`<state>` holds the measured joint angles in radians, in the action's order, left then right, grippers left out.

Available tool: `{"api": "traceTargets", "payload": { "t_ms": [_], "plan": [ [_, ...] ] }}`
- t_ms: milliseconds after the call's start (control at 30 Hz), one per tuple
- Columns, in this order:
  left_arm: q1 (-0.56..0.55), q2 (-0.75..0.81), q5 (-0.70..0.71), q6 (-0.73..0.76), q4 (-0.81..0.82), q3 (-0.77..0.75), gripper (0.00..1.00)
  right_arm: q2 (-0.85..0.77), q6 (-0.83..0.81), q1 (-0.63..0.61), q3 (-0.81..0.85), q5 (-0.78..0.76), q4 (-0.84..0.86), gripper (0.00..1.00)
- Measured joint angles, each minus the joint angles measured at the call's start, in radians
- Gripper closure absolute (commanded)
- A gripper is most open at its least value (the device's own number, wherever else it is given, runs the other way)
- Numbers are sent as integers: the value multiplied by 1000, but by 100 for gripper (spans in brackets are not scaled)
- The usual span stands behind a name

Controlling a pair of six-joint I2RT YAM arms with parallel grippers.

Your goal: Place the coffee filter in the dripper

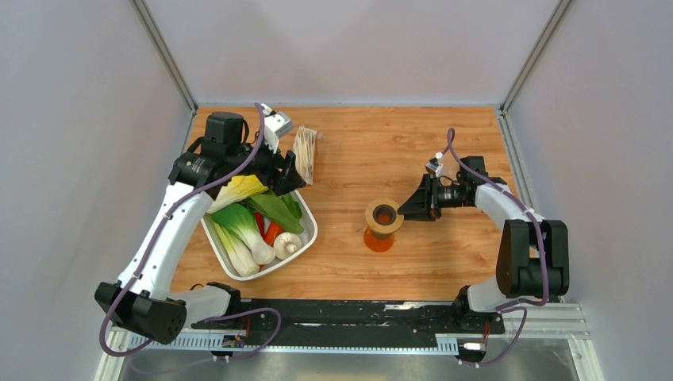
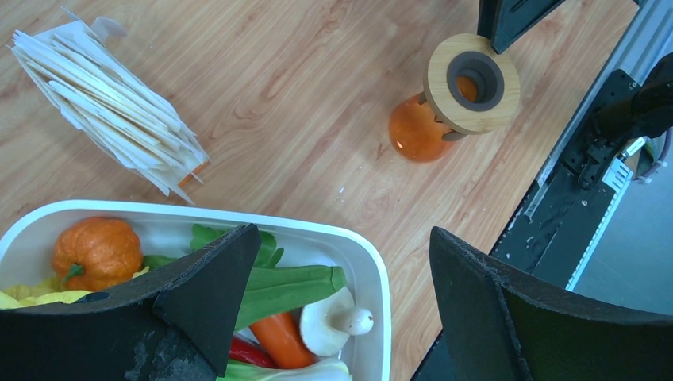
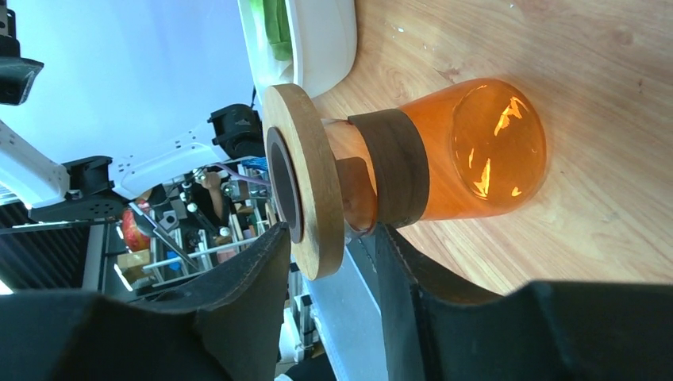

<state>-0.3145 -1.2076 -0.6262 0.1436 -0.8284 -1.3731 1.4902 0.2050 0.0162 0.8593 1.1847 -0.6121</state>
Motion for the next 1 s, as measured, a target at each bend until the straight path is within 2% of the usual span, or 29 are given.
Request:
{"api": "traceTargets", "payload": {
  "t_ms": [200,367,500,600,800,1000],
  "plan": [
    [0,5,0,-1,3,14,11,-14,-43,-4,34,-21,-61,45],
    [0,8,0,-1,3,17,11,-26,-149,3,133,-53,-178,44],
    [0,14,3,0,2,18,11,-27,-268,32,245,-119,-285,52],
    [0,21,4,1,2,18,11,-34,-364,44,308,-209,-328,61],
    [0,23,3,3,1,18,11,-41,-470,-3,333,-393,-372,64],
    [0,23,3,3,2,18,11,-41,-488,-97,331,-484,-377,65]
  ]
}}
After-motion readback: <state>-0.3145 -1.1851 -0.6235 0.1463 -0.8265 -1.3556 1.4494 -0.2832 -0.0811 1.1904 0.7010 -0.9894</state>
